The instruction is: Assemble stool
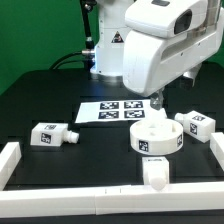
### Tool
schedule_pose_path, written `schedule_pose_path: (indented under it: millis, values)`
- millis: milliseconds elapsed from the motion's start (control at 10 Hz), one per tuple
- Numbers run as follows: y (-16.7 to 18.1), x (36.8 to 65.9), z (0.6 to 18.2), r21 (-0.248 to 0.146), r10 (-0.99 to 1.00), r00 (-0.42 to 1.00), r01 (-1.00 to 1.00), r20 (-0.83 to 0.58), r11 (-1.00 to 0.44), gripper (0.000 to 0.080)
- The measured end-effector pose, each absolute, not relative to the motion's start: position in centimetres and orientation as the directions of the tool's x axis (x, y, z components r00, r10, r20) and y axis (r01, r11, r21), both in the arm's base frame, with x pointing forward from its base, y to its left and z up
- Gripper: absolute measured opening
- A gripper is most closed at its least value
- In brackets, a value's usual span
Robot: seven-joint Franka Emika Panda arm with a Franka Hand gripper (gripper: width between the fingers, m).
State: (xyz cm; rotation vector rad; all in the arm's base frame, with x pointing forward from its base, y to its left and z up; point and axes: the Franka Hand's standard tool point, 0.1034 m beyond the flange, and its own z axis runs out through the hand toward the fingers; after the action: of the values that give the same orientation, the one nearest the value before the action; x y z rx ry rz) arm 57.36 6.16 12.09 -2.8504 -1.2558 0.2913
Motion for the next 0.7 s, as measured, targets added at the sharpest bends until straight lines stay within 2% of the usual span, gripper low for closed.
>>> schedule_pose_path:
  millis: [400, 600, 700]
  values:
    - [6.2, 57.3, 12.0, -0.088, 0.732, 0.661, 0.73, -0.163, -0.678, 0.065]
    - [6.3, 57.2, 11.4, -0.072, 0.701, 0.697, 0.699, -0.152, -0.711, 0.065]
    - [6.6, 57.8, 11.0, -0.046, 0.671, 0.732, 0.671, -0.119, -0.74, 0.065]
